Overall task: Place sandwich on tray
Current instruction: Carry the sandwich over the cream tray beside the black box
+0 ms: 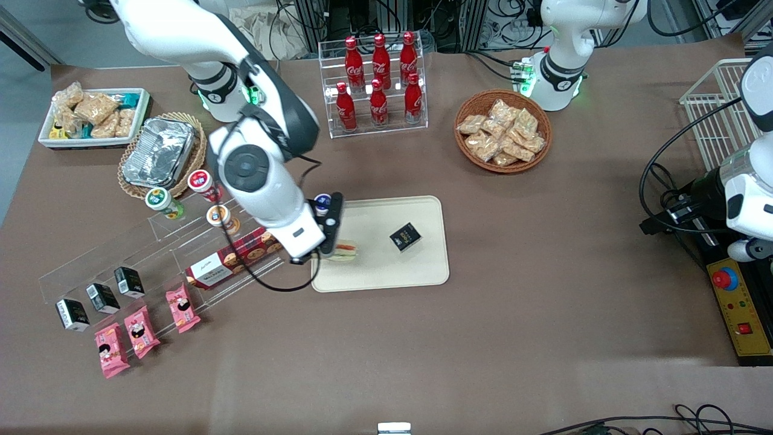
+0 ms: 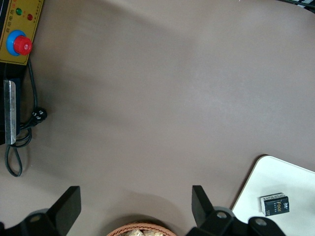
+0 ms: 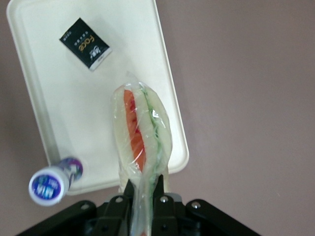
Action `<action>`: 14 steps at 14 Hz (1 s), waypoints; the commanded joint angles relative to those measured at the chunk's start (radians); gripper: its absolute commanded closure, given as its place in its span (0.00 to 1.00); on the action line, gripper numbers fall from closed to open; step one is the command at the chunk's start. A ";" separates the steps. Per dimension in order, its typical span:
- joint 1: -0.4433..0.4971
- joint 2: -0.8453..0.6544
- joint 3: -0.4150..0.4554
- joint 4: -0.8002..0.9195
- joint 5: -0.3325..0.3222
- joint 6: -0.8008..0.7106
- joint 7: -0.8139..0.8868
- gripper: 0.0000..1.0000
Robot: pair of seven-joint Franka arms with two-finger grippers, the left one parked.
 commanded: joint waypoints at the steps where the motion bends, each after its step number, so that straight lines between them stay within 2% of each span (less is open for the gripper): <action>1: 0.035 0.064 -0.007 0.037 -0.047 0.050 0.065 0.84; 6: 0.063 0.179 -0.008 0.034 -0.049 0.209 0.125 0.84; 8: 0.063 0.199 -0.008 0.026 -0.047 0.255 0.178 0.74; 11: 0.095 0.205 -0.010 0.026 -0.049 0.262 0.209 0.72; 12: 0.092 0.205 -0.010 0.026 -0.042 0.262 0.220 0.38; 14: 0.092 0.198 -0.010 0.026 -0.039 0.260 0.272 0.14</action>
